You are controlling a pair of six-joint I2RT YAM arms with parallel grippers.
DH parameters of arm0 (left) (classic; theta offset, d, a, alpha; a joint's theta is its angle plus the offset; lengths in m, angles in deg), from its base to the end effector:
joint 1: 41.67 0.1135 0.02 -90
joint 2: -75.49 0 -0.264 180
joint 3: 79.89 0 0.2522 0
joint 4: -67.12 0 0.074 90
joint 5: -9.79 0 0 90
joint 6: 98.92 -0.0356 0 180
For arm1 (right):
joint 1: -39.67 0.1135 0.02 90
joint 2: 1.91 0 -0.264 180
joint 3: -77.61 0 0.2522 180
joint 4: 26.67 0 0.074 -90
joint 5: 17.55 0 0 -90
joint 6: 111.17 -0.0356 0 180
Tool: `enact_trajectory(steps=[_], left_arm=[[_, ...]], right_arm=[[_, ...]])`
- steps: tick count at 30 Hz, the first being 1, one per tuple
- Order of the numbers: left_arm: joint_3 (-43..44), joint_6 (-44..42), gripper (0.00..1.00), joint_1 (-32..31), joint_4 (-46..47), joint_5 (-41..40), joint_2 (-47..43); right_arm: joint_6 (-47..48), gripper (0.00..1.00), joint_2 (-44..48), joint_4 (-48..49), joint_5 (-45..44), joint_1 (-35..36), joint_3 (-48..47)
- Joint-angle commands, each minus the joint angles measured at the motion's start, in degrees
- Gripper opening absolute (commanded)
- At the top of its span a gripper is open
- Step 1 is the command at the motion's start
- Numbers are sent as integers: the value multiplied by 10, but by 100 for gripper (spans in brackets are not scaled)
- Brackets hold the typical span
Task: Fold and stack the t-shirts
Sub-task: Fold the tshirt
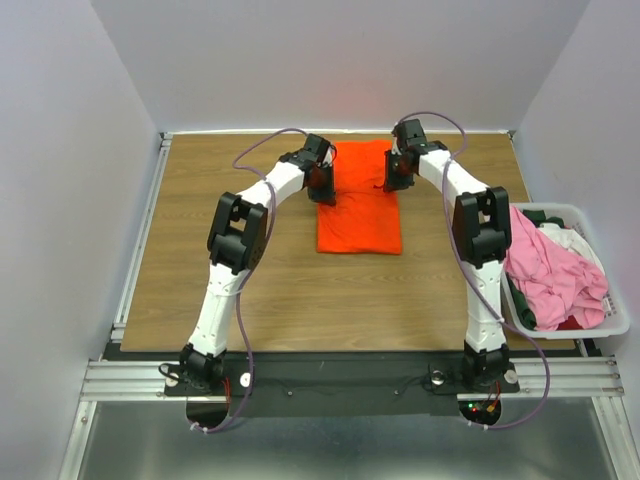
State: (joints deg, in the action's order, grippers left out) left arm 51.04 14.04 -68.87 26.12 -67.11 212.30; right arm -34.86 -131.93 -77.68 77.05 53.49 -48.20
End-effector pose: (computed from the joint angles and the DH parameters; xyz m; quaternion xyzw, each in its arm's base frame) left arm 0.4745 -0.2529 0.1890 0.0761 0.9218 -0.2508 0.2857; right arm 0.4885 0.1231 0.2072 -0.0131 0.9535 0.1082 0.2810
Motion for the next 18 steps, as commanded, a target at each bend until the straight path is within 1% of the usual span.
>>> enact_trajectory(steps=[1, 3, 6, 9, 12, 13, 14, 15, 16, 17, 18], left_arm=[[-12, 2, 14, 9, 32, 3, -28], [-15, 8, 14, 20, 40, 1, -23], [-13, 13, 17, 37, 54, -6, -19], [-9, 13, 23, 53, 59, -9, -23], [-20, 9, 34, 63, 59, -8, -45], [-29, 8, 41, 65, 61, -6, -56], [-56, 5, 44, 65, 70, -4, -69], [-74, 5, 47, 65, 78, 2, -100], [-96, 9, 53, 64, 89, 25, -119], [-146, 13, 56, 62, 118, 41, -139], [-176, 21, 59, 59, 136, 54, -182]], right_arm=[[1, 25, -20, 10, 11, -6, -32], [0, 25, -30, 10, 11, -7, -35], [-4, 24, -38, 11, 10, -11, -40], [-6, 25, -37, 11, 4, -16, -41], [-9, 24, -19, 13, 1, -19, -34], [-9, 24, 3, 15, 6, -20, -31], [-10, 24, 17, 19, 21, -20, -25], [-11, 25, 32, 24, 29, -20, -1], [-12, 25, 68, 31, 37, -20, 14], [-20, 25, 88, 47, 57, -21, 55], [-26, 25, 110, 58, 71, -26, 77]])
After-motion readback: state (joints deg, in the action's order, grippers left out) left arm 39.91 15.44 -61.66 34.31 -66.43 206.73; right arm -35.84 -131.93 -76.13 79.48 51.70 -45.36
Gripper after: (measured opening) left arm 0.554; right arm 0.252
